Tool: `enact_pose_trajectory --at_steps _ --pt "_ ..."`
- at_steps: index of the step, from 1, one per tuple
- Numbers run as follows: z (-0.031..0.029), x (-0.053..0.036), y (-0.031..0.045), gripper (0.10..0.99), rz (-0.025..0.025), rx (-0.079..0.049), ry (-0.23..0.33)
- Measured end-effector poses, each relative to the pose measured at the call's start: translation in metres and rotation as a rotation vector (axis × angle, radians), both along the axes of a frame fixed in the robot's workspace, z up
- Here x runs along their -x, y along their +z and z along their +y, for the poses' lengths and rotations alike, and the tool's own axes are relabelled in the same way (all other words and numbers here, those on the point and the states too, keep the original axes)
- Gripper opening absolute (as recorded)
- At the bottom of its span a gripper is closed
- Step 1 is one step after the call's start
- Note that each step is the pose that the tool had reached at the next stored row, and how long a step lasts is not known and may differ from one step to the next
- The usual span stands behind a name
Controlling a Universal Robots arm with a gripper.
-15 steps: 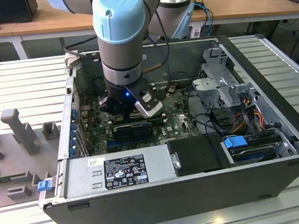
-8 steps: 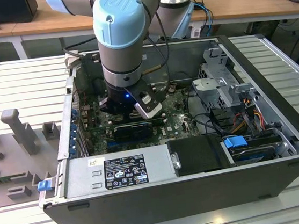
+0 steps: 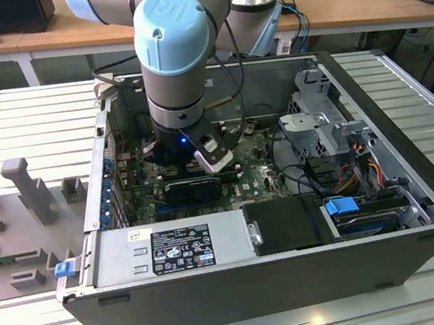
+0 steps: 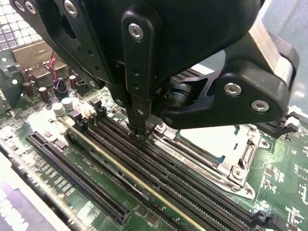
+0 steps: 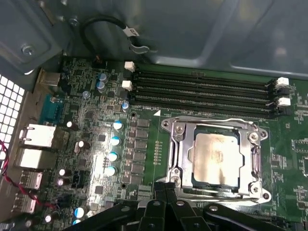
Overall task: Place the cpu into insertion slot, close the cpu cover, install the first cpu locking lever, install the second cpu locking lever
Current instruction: 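Install the second cpu locking lever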
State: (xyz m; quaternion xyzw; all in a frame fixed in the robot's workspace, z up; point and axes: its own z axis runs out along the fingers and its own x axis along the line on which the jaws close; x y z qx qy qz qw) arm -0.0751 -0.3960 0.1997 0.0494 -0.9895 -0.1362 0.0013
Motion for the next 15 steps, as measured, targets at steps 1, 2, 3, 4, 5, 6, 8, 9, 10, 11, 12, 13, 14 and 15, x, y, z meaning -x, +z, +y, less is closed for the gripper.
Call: enact_pose_trajectory --at_steps 1,2,3,4,5,6,8,9,10,11,12,13,14,15 --pt "0.0011 0.0004 -0.0010 0.106 -0.0001 -0.007 0.000" --pt "0.0019 0.0009 -0.0018 0.106 -0.0001 -0.011 0.000" --pt "0.0030 0.0020 -0.0031 0.106 -0.0002 -0.018 0.000" --pt "0.0032 0.0032 -0.0034 0.106 -0.0001 -0.020 0.000" --pt "0.0033 0.0043 -0.0034 0.106 -0.0001 -0.021 0.000" --pt "0.0032 0.0050 -0.0025 0.106 -0.0001 -0.021 0.000" --pt "0.0032 0.0052 0.0040 0.106 0.0000 -0.021 0.000" --pt "0.0032 0.0052 0.0068 0.106 0.0000 -0.021 0.000" --pt "0.0032 0.0053 0.0131 0.106 -0.0001 -0.021 0.000" --pt "0.0032 0.0053 0.0182 0.106 -0.0001 -0.021 0.000" --pt "0.0032 0.0053 0.0218 0.106 0.0000 -0.021 0.000" --pt "0.0033 0.0053 0.0223 0.106 -0.0001 -0.021 0.000" --pt "0.0033 0.0053 0.0223 0.106 -0.0002 -0.021 0.000" --pt "0.0033 0.0053 0.0223 0.106 -0.0003 -0.021 0.000"
